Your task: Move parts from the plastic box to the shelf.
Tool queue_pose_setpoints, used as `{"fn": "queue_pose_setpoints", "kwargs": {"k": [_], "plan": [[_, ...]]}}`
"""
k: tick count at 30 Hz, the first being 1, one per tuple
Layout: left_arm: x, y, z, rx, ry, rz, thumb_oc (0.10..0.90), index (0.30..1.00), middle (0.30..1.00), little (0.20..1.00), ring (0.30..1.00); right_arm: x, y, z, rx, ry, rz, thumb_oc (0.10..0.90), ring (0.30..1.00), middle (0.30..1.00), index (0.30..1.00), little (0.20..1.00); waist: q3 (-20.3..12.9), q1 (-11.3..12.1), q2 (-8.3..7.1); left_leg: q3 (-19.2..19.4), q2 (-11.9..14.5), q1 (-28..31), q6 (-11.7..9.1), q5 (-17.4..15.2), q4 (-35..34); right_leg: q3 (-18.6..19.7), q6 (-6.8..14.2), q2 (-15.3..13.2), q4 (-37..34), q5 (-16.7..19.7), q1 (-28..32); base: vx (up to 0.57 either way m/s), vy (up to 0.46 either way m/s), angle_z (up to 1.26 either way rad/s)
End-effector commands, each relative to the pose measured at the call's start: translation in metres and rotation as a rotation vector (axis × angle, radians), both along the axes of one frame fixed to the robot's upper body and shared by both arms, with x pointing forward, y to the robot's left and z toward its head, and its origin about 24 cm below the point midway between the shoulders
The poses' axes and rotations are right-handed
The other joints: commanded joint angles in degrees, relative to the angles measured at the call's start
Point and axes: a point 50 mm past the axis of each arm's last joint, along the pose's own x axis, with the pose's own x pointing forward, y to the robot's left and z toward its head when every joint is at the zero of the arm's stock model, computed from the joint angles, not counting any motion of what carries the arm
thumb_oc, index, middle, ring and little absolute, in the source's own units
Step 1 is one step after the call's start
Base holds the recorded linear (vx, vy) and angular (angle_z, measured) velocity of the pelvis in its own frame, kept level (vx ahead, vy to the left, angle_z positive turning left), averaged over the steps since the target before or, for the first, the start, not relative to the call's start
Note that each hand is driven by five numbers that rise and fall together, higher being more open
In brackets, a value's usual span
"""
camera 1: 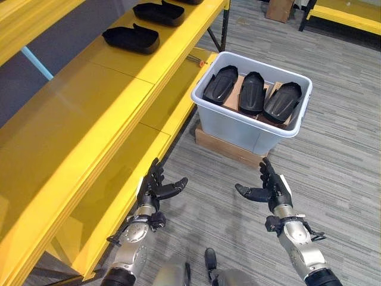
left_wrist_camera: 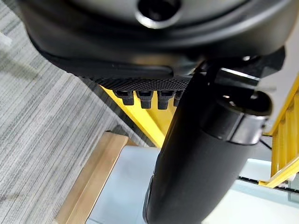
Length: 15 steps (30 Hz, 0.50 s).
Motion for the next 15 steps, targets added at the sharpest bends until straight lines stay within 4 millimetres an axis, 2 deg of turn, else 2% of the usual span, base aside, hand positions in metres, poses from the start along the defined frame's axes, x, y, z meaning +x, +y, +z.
{"fn": "queue_pose_setpoints", "kwargs": {"k": [1, 2, 3, 5, 6, 8, 9, 11, 13, 15], "plan": [[0.010, -0.009, 0.025, 0.010, -0.152, -0.052, 0.900, 1.000, 1.000, 1.000, 1.000, -0.004, -0.017, 0.023, -0.065, -0.140, -0.018, 0.900, 1.000, 1.000, 1.000, 1.000, -2.02, 0.53, 2.70, -0.97, 5.15, 4.04, -2.04, 17.06, -25.49, -2.64, 7.13, -1.28, -0.52, -2.54, 3.68, 0.50, 0.119, -0.59], [0.010, -0.009, 0.023, 0.018, -0.144, -0.052, 0.900, 1.000, 1.000, 1.000, 1.000, -0.006, -0.016, 0.021, -0.065, -0.131, -0.020, 0.900, 1.000, 1.000, 1.000, 1.000, -2.23, 0.89, 3.32, -1.07, 4.80, 3.84, -2.66, 18.45, -30.98, -2.14, 7.07, -0.61, -0.61, -3.26, 4.44, 0.37, 0.100, -0.38], [0.009, -0.008, 0.022, 0.019, -0.143, -0.042, 0.900, 1.000, 1.000, 1.000, 1.000, -0.008, -0.016, 0.019, -0.062, -0.129, -0.024, 0.900, 1.000, 1.000, 1.000, 1.000, -2.55, 1.04, 3.93, -0.96, 3.45, 1.99, -2.81, 17.70, -32.40, -1.30, 7.06, 0.11, -0.57, -4.32, 5.86, 0.42, 0.134, -0.40], [0.004, -0.006, 0.018, 0.021, -0.130, -0.041, 0.900, 1.000, 1.000, 1.000, 1.000, -0.012, -0.015, 0.015, -0.071, -0.108, -0.013, 0.900, 1.000, 1.000, 1.000, 1.000, -3.33, 1.65, 4.53, -0.65, 2.85, 2.37, -3.48, 19.44, -32.40, 1.14, 6.82, 0.41, -0.52, -5.84, 8.87, 0.40, 0.161, -0.49], [0.003, -0.004, 0.018, 0.012, -0.129, -0.033, 0.900, 1.000, 1.000, 1.000, 1.000, -0.012, -0.012, 0.016, -0.064, -0.110, 0.000, 0.900, 1.000, 1.000, 1.000, 1.000, -3.79, 1.92, 4.56, -0.88, 2.74, 3.48, -2.98, 19.29, -32.40, 2.40, 6.81, 0.34, -0.37, -6.65, 9.58, 0.38, 0.192, -0.78], [0.005, -0.005, 0.022, 0.008, -0.148, -0.028, 0.900, 1.000, 1.000, 1.000, 1.000, -0.010, -0.009, 0.016, -0.068, -0.112, 0.008, 0.900, 1.000, 1.000, 1.000, 1.000, -4.47, 2.74, 4.69, -3.18, 2.55, 3.25, -3.32, 21.85, -32.40, 3.45, 7.05, -0.68, -0.67, -7.49, 10.58, 0.33, 0.195, -1.11], [0.006, -0.004, 0.023, 0.007, -0.152, -0.024, 0.900, 1.000, 1.000, 1.000, 1.000, -0.008, -0.009, 0.016, -0.065, -0.115, 0.005, 0.900, 1.000, 1.000, 1.000, 1.000, -4.75, 3.18, 4.42, -3.61, 2.41, 3.47, -3.13, 21.89, -32.40, 4.29, 7.44, -1.53, -0.76, -7.85, 10.94, 0.31, 0.195, -0.86], [0.010, -0.005, 0.028, 0.011, -0.174, -0.024, 0.900, 1.000, 1.000, 1.000, 1.000, -0.004, -0.007, 0.020, -0.053, -0.136, -0.004, 0.900, 1.000, 1.000, 1.000, 1.000, -5.29, 3.66, 3.86, -2.73, 1.49, 3.51, -2.30, 21.30, -31.30, 4.70, 8.69, -3.73, -0.63, -7.64, 11.91, 0.32, 0.211, -0.47], [0.015, -0.004, 0.034, 0.020, -0.197, -0.018, 0.900, 1.000, 1.000, 1.000, 1.000, 0.002, -0.002, 0.026, -0.039, -0.164, 0.005, 0.900, 1.000, 1.000, 1.000, 1.000, -6.00, 4.09, 3.09, -1.70, 0.19, 2.12, -0.74, 18.73, -28.22, 5.08, 9.85, -5.91, 1.22, -7.21, 11.24, 0.26, 0.213, -0.35], [0.019, -0.003, 0.042, 0.030, -0.229, -0.008, 0.900, 1.000, 1.000, 1.000, 1.000, 0.007, 0.004, 0.031, -0.024, -0.187, 0.017, 0.900, 1.000, 1.000, 1.000, 1.000, -6.40, 4.66, 1.87, -0.05, -1.38, 0.10, 1.26, 15.05, -22.94, 4.80, 11.84, -8.45, 5.70, -4.40, 9.50, 0.25, 0.216, -0.16]]}}
